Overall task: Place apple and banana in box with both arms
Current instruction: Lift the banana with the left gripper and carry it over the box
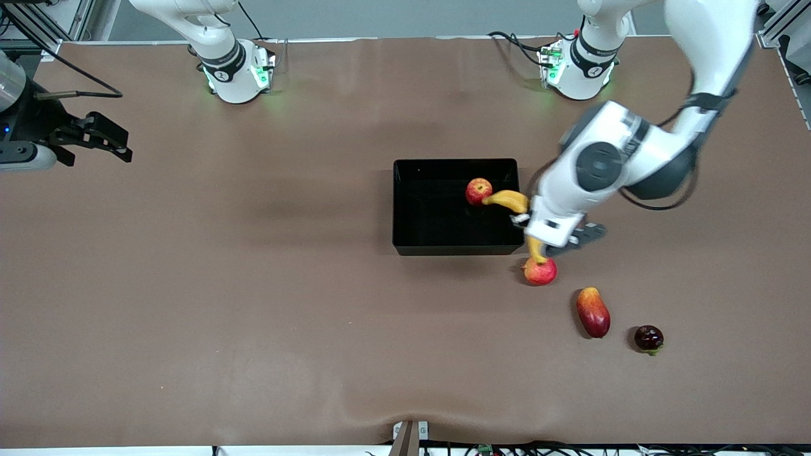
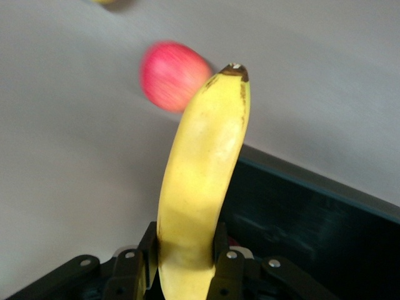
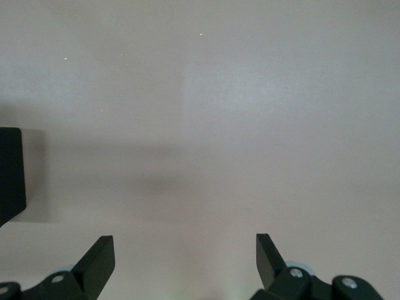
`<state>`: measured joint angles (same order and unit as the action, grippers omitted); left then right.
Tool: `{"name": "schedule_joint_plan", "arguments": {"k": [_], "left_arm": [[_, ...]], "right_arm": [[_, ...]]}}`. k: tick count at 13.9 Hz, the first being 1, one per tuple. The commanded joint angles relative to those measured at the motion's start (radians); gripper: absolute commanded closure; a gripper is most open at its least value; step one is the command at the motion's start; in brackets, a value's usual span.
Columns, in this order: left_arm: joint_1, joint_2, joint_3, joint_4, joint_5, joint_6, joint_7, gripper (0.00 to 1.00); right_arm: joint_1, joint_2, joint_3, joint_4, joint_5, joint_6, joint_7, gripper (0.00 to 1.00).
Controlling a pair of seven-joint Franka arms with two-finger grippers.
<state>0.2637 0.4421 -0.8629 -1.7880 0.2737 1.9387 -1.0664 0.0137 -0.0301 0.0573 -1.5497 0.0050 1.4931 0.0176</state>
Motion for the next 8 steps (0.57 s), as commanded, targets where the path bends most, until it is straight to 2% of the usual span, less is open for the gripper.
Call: {"name": "schedule_joint_plan", "arguments": {"k": [1, 3, 8], "left_arm": [[-0.082, 0.067, 0.001, 0.045, 0.002, 0.031, -0.084, 1.0], [-0.153, 0.102, 0.036, 0.048, 0.048, 0.097, -0.148, 1.0], [-0.288, 0.187, 0.048, 0.052, 0.13, 0.169, -0.271, 1.0]], "right_arm": [[0.011, -0.014, -0.051, -0.009, -0.02, -0.025, -0.007, 0.0], [0.002, -0.014, -0.069, -0.013, -0.02, -0.028, -0.043, 0.0], [-0.006, -0.013, -0.085, -0.015, 0.006, -0.025, -0.047, 0.0]]}}
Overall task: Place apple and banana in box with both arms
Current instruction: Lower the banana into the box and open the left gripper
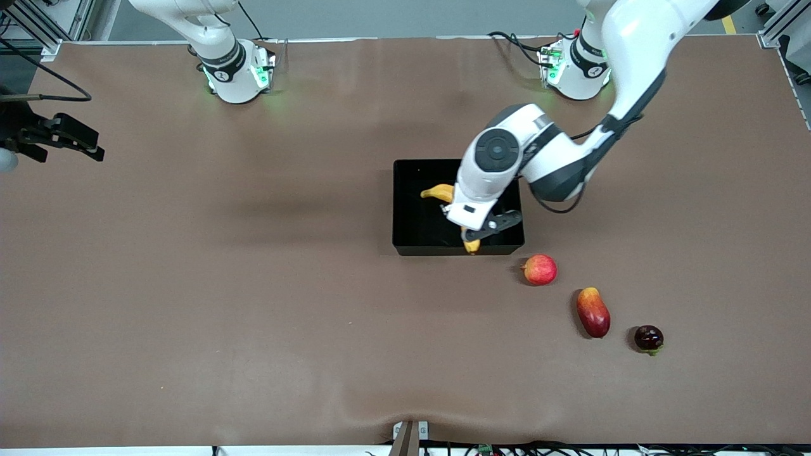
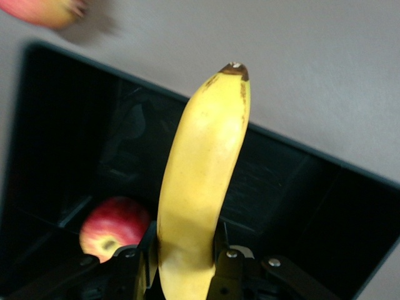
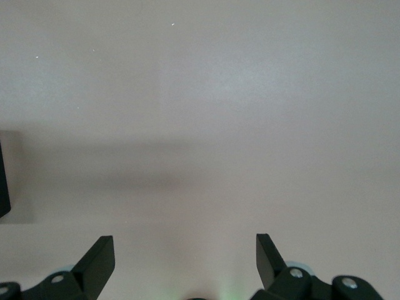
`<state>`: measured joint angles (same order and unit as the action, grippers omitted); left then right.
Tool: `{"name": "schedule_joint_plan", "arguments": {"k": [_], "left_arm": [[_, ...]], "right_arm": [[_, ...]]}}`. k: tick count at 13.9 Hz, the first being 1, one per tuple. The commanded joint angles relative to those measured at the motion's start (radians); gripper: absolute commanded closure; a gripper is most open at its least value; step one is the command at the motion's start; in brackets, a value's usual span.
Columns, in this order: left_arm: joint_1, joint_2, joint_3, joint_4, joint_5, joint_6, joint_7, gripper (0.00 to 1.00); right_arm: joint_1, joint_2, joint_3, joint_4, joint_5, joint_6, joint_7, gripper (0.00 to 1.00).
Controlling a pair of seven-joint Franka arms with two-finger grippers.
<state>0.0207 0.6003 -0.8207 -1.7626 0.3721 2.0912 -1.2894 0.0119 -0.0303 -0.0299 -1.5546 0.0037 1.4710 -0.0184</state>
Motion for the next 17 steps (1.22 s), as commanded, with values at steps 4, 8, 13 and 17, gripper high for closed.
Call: {"name": "schedule_joint_plan", "arguments": {"k": [4, 8, 13, 17], "left_arm": [[-0.097, 0.084, 0.02, 0.025, 0.105, 0.018, -0.073, 1.0], [-0.105, 0.154, 0.02, 0.026, 0.174, 0.064, -0.073, 1.0], [-0.145, 0.193, 0.075, 0.029, 0.179, 0.132, -0.071, 0.47], [-0.069, 0.054, 0.091, 0.06, 0.18, 0.098, -0.05, 0.0]], "right_arm": [[-0.003, -0.019, 0.001, -0.009, 0.01, -0.015, 0.004, 0.0], [-0.001, -0.02, 0.001, -0.006, 0.01, -0.024, 0.055, 0.0], [-0.003, -0.022, 0.002, -0.005, 0.01, -0.046, 0.106, 0.0], [0.005, -0.02, 0.007, -0.01, 0.016, -0.014, 0.103, 0.0]]}}
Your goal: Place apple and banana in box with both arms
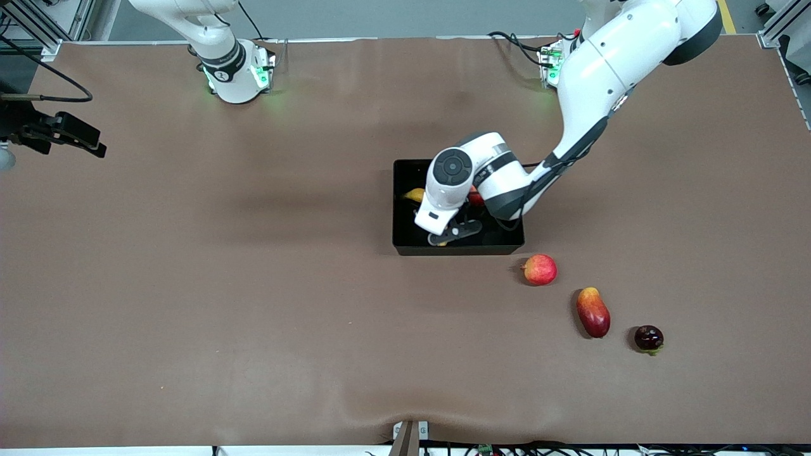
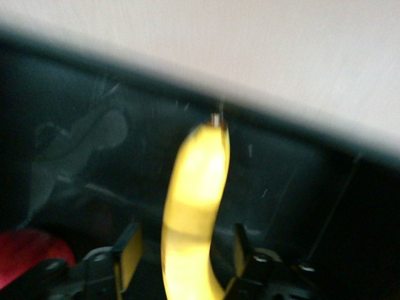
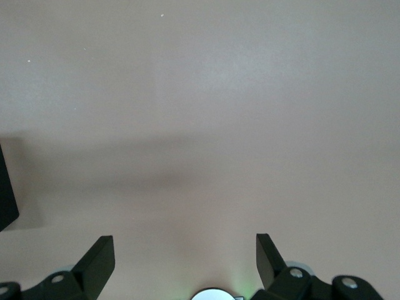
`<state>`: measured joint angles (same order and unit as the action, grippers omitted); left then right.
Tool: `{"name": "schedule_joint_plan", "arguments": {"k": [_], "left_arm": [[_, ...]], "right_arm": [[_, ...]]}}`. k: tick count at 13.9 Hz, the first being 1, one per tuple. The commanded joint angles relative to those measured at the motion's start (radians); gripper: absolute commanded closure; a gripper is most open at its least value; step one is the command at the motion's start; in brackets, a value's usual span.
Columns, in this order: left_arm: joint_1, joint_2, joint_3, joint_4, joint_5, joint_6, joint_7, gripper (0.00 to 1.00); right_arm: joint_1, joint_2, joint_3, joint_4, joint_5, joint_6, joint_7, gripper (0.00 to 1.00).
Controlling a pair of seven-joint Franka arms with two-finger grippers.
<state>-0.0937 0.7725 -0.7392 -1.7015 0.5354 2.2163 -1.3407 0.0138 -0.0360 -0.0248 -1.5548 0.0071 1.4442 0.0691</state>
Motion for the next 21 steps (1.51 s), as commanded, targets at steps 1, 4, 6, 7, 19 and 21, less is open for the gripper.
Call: {"name": "schedule_joint_plan", "arguments": {"k": [1, 4, 6, 7, 19, 21], "left_arm": [[0.09, -0.169, 0.003, 0.009, 0.006, -0.046, 0.027, 0.0], [0.182, -0.271, 0.0, 0.1, -0.006, -0.229, 0.173, 0.0], [0.225, -0.285, -0.008, 0.213, -0.031, -0.402, 0.326, 0.0], [0.233, -0.306, -0.008, 0.264, -0.037, -0.493, 0.395, 0.0], [0.174, -0.72, 0.475, 0.253, -0.389, -0.731, 1.164, 0.0], [0.109, -0.788, 0.599, 0.176, -0.443, -0.727, 1.216, 0.0]], "right_arm": [[0.003, -0.015, 0.002, -0.01, 0.028, 0.013, 0.014, 0.0], [-0.002, -0.013, 0.002, -0.01, 0.051, 0.012, 0.003, 0.0], [-0.006, -0.015, 0.0, -0.011, 0.051, 0.01, -0.035, 0.0], [-0.006, -0.015, 0.0, -0.011, 0.051, 0.01, -0.054, 0.0], [-0.006, -0.013, -0.001, -0.011, 0.051, -0.002, -0.058, 0.0], [-0.005, -0.013, -0.001, -0.021, 0.051, -0.001, -0.058, 0.0]]}}
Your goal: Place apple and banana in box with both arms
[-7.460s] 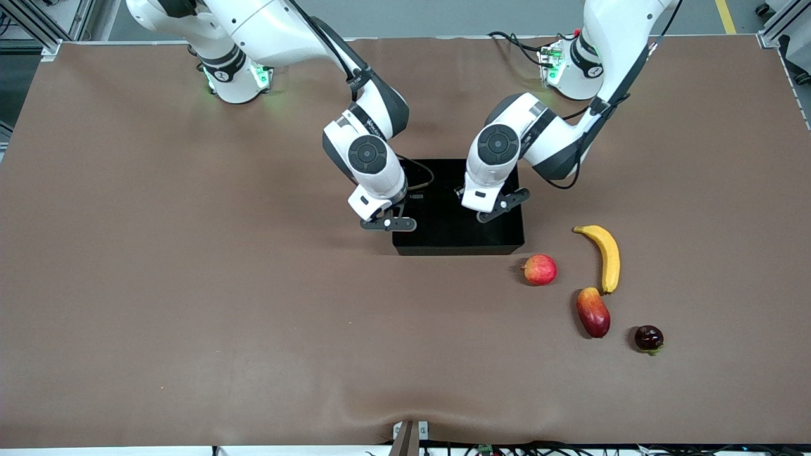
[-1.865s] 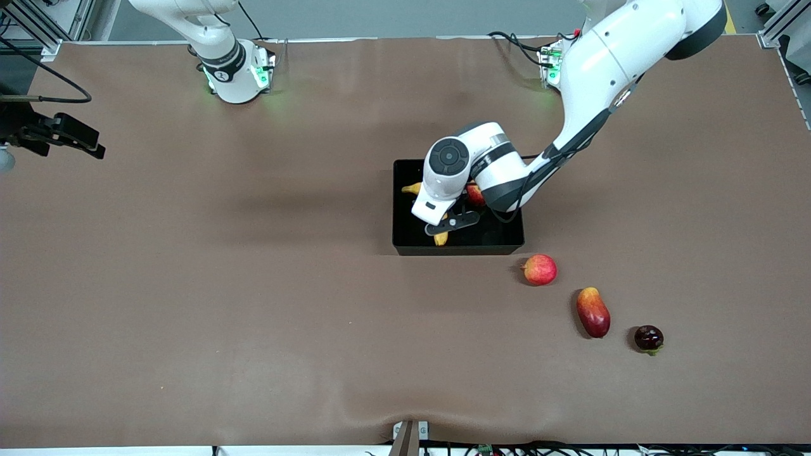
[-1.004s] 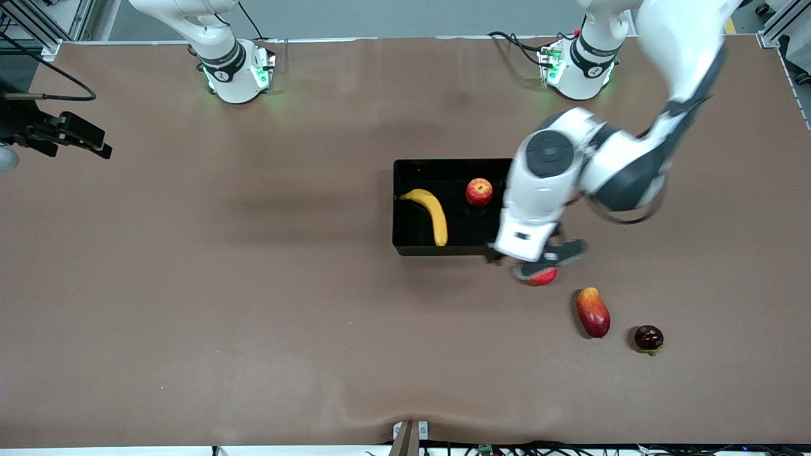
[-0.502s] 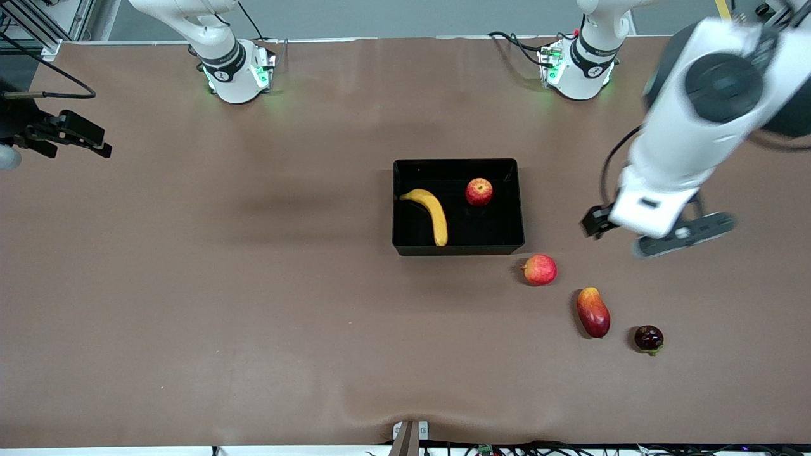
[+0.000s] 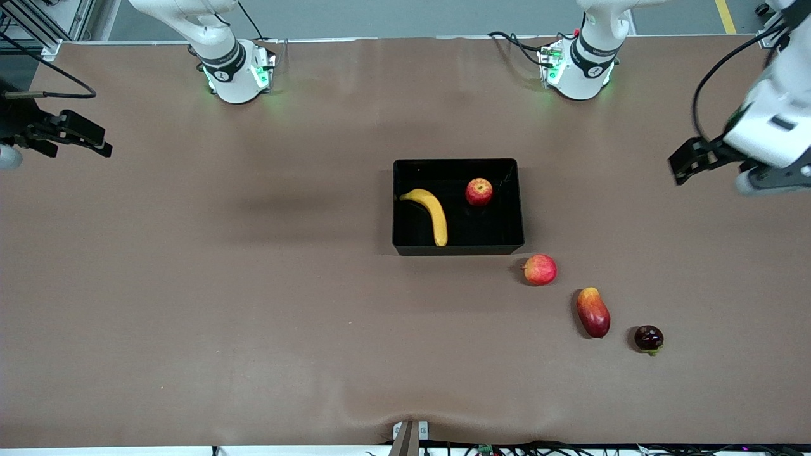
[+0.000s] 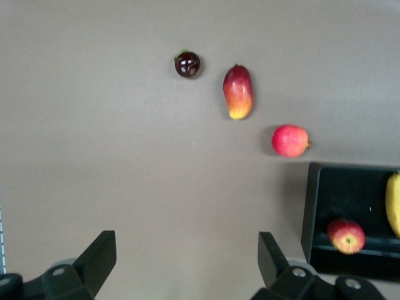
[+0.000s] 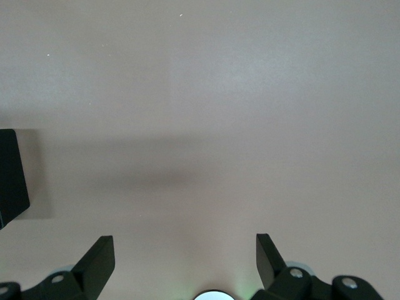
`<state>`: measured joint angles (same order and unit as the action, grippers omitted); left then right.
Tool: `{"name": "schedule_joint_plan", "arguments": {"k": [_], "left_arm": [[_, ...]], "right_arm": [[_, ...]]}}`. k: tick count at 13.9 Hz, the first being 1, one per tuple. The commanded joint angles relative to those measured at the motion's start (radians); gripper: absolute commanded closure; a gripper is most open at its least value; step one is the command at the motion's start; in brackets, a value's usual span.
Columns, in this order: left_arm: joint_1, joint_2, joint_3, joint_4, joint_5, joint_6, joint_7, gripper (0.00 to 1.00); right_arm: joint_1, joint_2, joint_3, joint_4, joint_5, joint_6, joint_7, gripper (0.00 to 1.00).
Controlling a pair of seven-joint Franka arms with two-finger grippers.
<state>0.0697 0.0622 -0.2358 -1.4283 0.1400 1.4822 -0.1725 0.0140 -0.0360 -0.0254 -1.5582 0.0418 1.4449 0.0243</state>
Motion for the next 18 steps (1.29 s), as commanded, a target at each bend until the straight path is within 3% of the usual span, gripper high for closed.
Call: {"name": "schedule_joint_plan", "arguments": {"k": [1, 5, 7, 18], "left_arm": [[-0.064, -0.111, 0.12, -0.133, -0.068, 0.013, 0.05, 0.0], [-0.059, -0.266, 0.134, -0.266, -0.112, 0.035, 0.05, 0.0], [-0.071, -0.341, 0.162, -0.369, -0.123, 0.117, 0.05, 0.0], [-0.093, -0.269, 0.154, -0.242, -0.134, 0.023, 0.047, 0.0]], "right_arm": [[-0.005, -0.013, -0.001, -0.017, 0.017, -0.001, -0.014, 0.0], [-0.005, -0.013, -0.001, -0.017, 0.017, 0.0, -0.014, 0.0], [-0.005, -0.012, -0.001, -0.017, 0.017, 0.002, -0.014, 0.0], [-0.006, -0.007, -0.001, -0.014, 0.017, 0.012, -0.014, 0.0]]}}
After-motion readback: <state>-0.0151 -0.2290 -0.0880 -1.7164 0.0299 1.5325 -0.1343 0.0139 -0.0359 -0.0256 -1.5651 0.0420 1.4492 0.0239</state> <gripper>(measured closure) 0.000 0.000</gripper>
